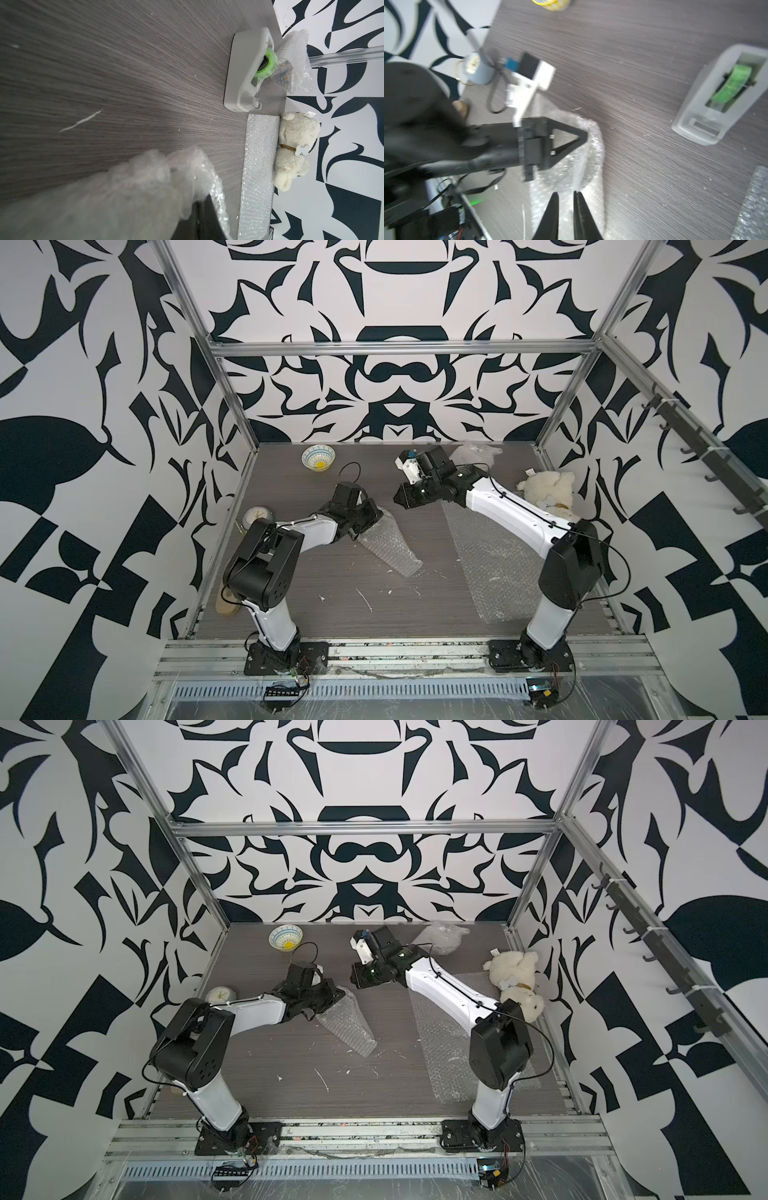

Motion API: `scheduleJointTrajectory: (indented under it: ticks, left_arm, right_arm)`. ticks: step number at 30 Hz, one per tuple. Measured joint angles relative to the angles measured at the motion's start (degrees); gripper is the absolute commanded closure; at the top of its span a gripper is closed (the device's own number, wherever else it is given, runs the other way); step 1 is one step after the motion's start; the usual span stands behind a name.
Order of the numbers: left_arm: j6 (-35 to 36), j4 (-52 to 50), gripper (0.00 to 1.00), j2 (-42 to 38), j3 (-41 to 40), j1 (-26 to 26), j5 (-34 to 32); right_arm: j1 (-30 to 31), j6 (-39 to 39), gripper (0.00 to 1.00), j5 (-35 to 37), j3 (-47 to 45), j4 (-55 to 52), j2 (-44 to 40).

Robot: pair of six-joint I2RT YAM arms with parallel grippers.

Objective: Wrap bowls in bubble wrap
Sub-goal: Wrap the bowl in bubble wrap.

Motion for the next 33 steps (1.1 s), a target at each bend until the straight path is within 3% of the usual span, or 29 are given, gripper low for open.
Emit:
scheduleJointTrajectory:
  ticks: [12,15,18,24,31,33]
  left_arm:
    - [-0.52,-0.22,0.91,0.0,0.04,-0.07,-0.04]
    - [-0.83,-0.94,0.84,-0.74,0.04,-0.11,-0.22]
    - [-1.2,-1.44,0.69,-2.34,0.0,-0.11,-0.66]
    - [-1.6,-3.19,0.61,-7.82,-0.26,-0.15,-2.47]
    - [-0.44,-8.04,0.61,-15.15,-0.44,0.07,-6.01]
    - [-0.11,-8.55,0.65,-17.84,-1.46,0.07,-7.26]
  right_arm:
    - [2.45,0.57,0.92,-5.9,-3.15,2.49,9.84]
    - [2.36,0.52,0.93,-6.32,-3.15,3.32,12.33]
    - [2.36,0.52,0.94,-6.29,-3.15,4.11,14.38]
    - [2.36,0.55,0.94,-5.44,-3.13,4.87,16.33]
    - [2.14,0.52,0.94,-4.5,-2.56,4.94,16.39]
    - [2.14,0.55,0.94,-4.39,-2.34,4.87,16.59]
